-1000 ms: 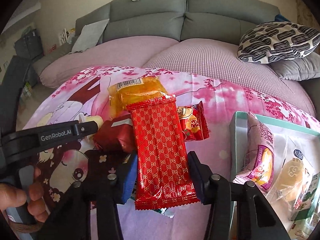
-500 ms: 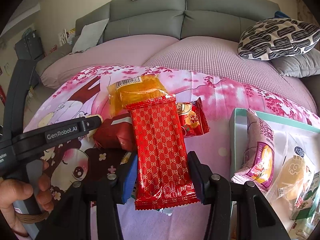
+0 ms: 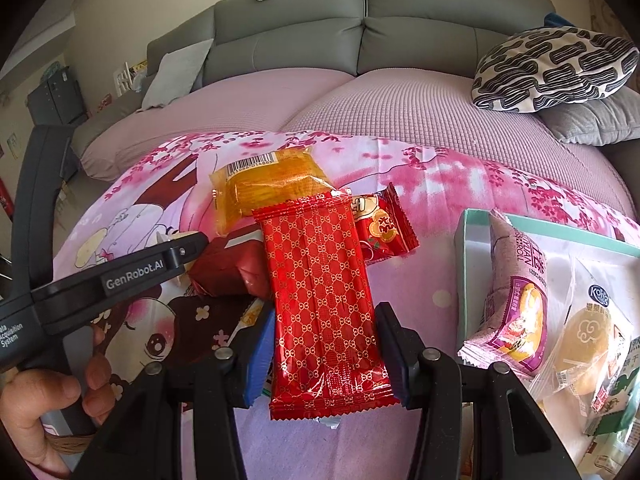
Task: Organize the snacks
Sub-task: 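Carry both items into the teal tray and open both tools to release them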
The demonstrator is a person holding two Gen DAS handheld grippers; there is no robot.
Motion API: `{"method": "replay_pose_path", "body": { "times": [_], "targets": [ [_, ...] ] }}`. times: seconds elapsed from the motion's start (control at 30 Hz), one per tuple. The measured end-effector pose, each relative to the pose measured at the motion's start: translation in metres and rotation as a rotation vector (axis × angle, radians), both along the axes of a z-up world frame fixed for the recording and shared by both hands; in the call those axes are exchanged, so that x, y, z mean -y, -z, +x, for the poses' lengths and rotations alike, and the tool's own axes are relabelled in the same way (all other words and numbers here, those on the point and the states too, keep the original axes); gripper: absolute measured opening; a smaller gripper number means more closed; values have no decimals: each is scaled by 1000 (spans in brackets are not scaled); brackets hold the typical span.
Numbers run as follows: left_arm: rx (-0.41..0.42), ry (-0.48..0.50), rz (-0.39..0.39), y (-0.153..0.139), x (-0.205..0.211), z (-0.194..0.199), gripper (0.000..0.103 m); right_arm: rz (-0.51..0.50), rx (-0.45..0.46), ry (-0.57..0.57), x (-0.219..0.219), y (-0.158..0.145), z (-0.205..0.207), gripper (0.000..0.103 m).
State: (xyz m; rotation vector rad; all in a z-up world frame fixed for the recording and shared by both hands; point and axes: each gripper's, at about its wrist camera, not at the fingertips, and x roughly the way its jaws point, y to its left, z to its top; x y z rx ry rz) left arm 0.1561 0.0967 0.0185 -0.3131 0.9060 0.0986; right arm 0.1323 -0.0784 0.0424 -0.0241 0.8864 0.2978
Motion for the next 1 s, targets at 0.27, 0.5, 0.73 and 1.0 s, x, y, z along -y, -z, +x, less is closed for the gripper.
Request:
{"method": "replay_pose_path", "body": {
  "times": [0.27,0.5,0.73,1.0],
  "targets": [
    [-58,27,-1,-4,8,-4,47,8,-11,11,2,1,0,52],
    [-71,31,-8,-4,11,-9,47,13,-14,18,2,1,0,51],
    [-42,33,-12,-14,11,-12,47,23,-12,20,4,-1,-2,48],
    [28,38,-12,-40,12,-19,47,46,15,27,10,-14,-7,48]
  ]
}}
